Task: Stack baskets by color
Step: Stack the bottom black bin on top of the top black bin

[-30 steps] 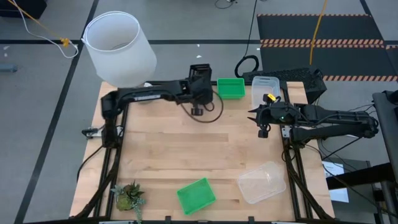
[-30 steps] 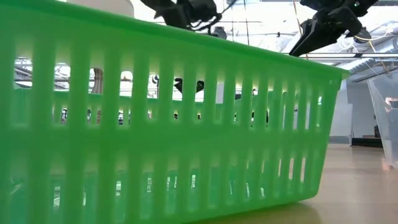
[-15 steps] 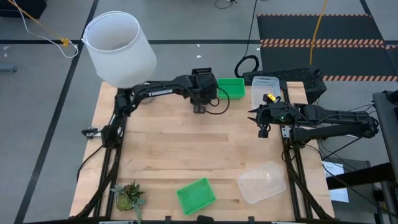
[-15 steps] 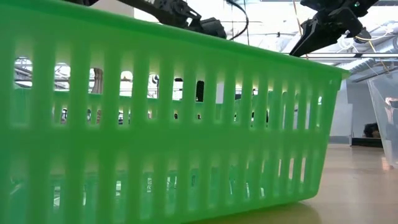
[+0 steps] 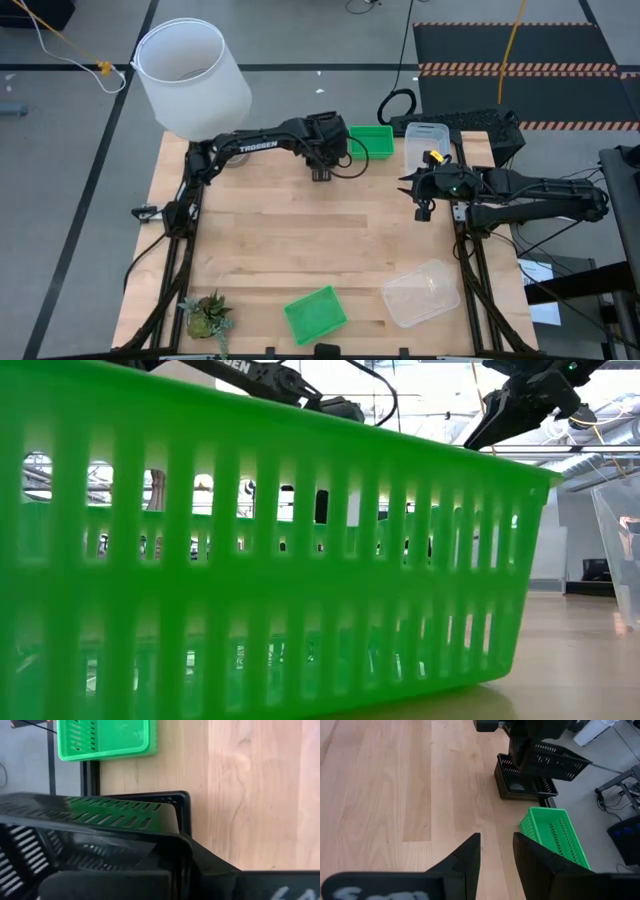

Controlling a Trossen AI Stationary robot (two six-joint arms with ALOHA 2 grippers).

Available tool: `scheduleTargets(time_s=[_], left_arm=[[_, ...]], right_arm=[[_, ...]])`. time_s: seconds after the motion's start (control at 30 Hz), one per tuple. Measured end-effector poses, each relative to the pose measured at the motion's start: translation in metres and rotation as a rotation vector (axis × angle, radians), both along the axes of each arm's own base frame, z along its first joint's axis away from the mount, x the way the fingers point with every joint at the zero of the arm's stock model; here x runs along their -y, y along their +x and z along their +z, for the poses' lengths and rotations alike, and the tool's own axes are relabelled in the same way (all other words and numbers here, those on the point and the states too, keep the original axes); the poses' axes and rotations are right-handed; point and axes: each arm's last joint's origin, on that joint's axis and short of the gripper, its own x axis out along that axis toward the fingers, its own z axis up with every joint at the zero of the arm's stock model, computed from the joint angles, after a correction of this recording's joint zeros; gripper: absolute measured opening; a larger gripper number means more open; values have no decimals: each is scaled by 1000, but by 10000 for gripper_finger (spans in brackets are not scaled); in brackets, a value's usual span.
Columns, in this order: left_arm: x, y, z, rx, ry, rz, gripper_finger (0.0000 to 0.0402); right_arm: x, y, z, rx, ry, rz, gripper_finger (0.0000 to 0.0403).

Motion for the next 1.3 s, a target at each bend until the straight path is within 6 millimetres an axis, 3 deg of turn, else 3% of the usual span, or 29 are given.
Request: scheduleTargets(time_s=[0.83, 1.3], left_arm=[[6, 2, 0, 14, -36, 9, 16], [-6, -1, -8, -15, -7, 41, 26]], right_arm=[[0, 0, 0, 1, 2, -2, 112], [0, 0, 0, 1, 3, -2, 112]])
